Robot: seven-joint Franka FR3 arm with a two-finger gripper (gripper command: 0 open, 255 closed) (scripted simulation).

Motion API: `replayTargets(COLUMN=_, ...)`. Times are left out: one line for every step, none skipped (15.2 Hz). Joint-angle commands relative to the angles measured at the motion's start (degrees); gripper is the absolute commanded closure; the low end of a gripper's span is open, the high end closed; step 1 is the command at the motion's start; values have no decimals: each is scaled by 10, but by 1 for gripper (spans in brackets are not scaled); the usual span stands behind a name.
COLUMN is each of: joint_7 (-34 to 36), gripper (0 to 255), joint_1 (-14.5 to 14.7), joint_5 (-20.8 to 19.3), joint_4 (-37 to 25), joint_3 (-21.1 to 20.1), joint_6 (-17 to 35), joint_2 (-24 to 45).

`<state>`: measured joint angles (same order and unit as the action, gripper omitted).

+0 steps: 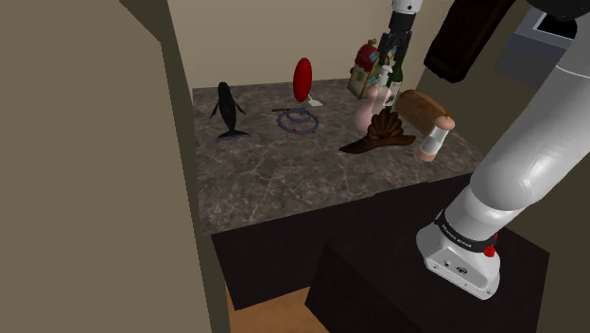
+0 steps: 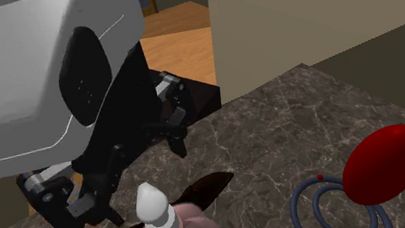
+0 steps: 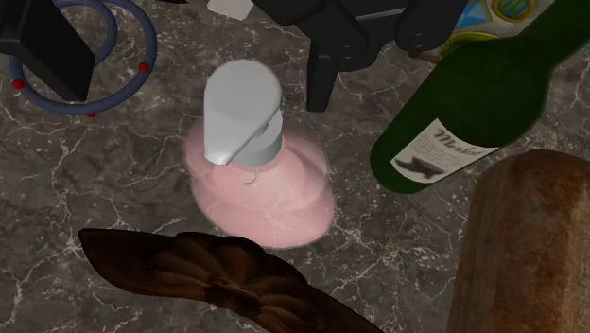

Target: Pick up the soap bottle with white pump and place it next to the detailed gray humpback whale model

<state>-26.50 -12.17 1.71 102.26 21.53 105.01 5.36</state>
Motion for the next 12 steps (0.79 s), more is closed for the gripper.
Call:
replayTargets(joint_7=-15, gripper=0, joint_1=-9, joint_5=10, joint_4=-27, joint_3=5, joint_6=0, joint_2=29)
replayTargets(joint_7=-16, gripper=0, joint_1=-9, joint_5=10, joint_4=-20, joint_3=5, joint_6=8, joint_2=30)
replayTargets(joint_7=-16, gripper=0, joint_1=-9, joint_5=10, joint_4=-13, joint_3=5, joint_6=15, joint_2=30)
replayTargets(joint_7=-16, gripper=0, joint_1=-9, joint_5=11, joint_4=-6, joint_3=4, joint_6=23, joint_2=31)
replayTargets(joint_7=-17, gripper=0, joint_1=-9, joint_5=11, joint_4=0, joint_3=4, joint_6=30, joint_2=32)
replayTargets(joint_7=-17, gripper=0, joint_1=-9, joint_5=12, joint_4=7, joint_3=4, joint_6=37, joint_2=33)
replayTargets(joint_7=-17, gripper=0, joint_1=-9, joint_5=13, joint_4=13, joint_3=4, joint_6=45, joint_2=35)
replayTargets(joint_7=-18, gripper=0, joint_1=-9, joint_5=13, joint_4=19, joint_3=4, joint_6=52, joint_2=36)
replayTargets(joint_7=-18, gripper=0, joint_1=-9, joint_5=14, joint_4=23, joint_3=4, joint_6=56, joint_2=37)
replayTargets(joint_7=-18, gripper=0, joint_1=-9, joint_5=14, joint_4=23, joint_3=4, joint_6=56, joint_2=37)
replayTargets(joint_7=-18, gripper=0, joint_1=-9, joint_5=14, joint_4=23, joint_3=4, joint_6=56, joint_2=37)
replayTargets(joint_7=-18, gripper=0, joint_1=-9, joint_5=14, joint_4=23, joint_3=4, joint_6=56, joint_2=37)
